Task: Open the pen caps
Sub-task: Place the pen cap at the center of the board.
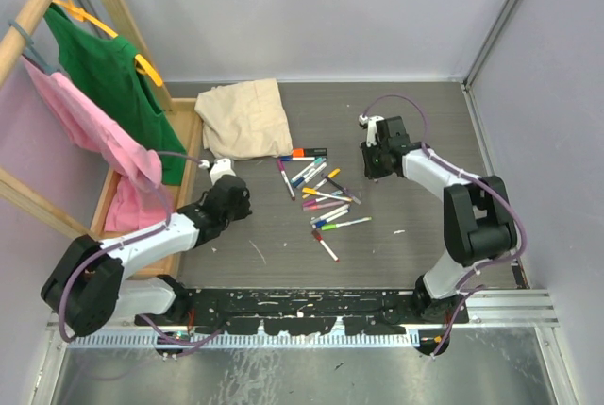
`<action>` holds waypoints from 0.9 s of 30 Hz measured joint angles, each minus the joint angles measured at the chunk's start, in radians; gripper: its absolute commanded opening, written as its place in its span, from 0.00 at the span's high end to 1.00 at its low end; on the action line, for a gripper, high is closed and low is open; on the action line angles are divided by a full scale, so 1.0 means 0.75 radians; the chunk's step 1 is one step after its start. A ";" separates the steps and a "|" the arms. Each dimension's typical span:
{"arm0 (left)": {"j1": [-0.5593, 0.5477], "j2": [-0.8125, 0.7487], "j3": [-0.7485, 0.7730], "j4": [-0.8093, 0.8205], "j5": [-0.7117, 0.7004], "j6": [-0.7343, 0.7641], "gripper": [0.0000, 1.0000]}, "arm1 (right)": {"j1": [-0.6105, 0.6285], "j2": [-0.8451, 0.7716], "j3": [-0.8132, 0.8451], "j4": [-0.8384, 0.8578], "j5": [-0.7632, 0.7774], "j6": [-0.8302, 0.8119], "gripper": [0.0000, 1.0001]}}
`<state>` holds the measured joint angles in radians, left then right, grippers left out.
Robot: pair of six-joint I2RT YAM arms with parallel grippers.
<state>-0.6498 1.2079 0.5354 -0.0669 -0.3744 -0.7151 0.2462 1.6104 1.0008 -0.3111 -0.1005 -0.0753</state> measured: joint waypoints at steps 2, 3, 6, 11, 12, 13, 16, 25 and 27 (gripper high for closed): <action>0.028 0.040 0.016 -0.011 -0.001 0.002 0.96 | -0.004 0.062 0.031 -0.002 0.021 0.003 0.99; 0.043 0.058 0.025 -0.018 0.000 0.003 0.96 | -0.009 0.093 0.049 -0.004 0.027 0.005 0.99; 0.076 0.123 0.057 -0.021 -0.001 0.004 0.96 | -0.025 0.179 0.115 -0.013 0.033 0.010 0.98; 0.118 0.223 0.121 -0.036 0.000 0.023 0.94 | -0.044 0.312 0.244 -0.035 0.020 0.016 0.96; 0.130 0.239 0.135 -0.038 0.000 0.028 0.94 | -0.044 0.335 0.262 -0.037 0.015 0.018 0.96; 0.140 0.251 0.143 -0.038 -0.001 0.033 0.94 | -0.046 0.352 0.273 -0.037 0.010 0.019 0.94; 0.175 0.296 0.172 -0.039 -0.001 0.039 0.92 | -0.046 0.373 0.277 -0.055 -0.003 0.020 0.91; 0.229 0.422 0.244 -0.039 0.000 0.065 0.80 | -0.063 0.376 0.278 -0.065 -0.034 0.020 0.85; 0.235 0.437 0.248 -0.038 -0.001 0.068 0.75 | -0.065 0.378 0.279 -0.066 -0.038 0.019 0.83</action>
<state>-0.4732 1.5360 0.7216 -0.0952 -0.3748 -0.6640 0.1974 1.8942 1.2102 -0.3603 -0.1291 -0.0608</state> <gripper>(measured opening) 0.188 0.196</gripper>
